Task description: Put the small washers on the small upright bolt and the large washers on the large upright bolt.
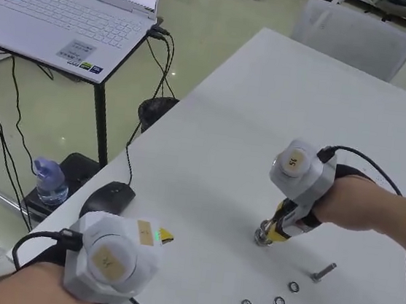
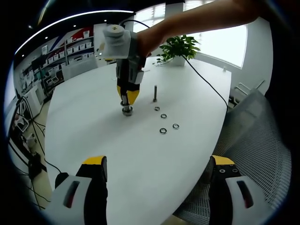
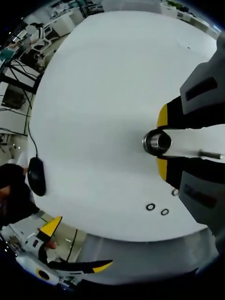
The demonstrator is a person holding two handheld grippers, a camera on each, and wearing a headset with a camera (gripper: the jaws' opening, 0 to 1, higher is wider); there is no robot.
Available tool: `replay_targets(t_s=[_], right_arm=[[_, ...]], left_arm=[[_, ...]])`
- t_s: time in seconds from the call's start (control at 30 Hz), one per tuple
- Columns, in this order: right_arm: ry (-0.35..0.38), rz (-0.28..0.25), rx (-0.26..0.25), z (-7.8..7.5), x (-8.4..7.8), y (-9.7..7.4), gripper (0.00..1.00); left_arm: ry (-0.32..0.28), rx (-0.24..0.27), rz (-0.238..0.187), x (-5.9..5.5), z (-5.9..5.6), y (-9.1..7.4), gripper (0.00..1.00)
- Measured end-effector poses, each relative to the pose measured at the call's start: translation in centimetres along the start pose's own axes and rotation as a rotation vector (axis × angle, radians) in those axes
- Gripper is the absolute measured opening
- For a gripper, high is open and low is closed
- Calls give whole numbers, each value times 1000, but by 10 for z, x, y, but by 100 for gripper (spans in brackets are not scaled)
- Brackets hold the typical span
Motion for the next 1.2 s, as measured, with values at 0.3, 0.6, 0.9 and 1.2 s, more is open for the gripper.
replay_targets(t_s=[0.3, 0.6, 0.9, 1.2], right_arm=[[11, 10, -3, -1, -1, 11, 22], [15, 15, -3, 2, -3, 19, 22], [7, 20, -9, 1, -1, 18, 22], [-5, 22, -13, 1, -1, 18, 23]], left_arm=[[-3, -6, 15, -5, -1, 1, 87], [-13, -7, 24, -8, -1, 1, 86], [-19, -12, 27, -8, -1, 2, 84], [-23, -14, 23, -6, -1, 2, 83]])
Point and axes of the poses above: the centre of the closed fingertips' face, and the gripper's own axes: y roughly forward along the fingers, z roughly to its left, x roughly out of its top, the point moved 9 cm from there along -y, roughly backward along the fingers, and after that the axes turned 1 degree about x, right-handed, at the moved point
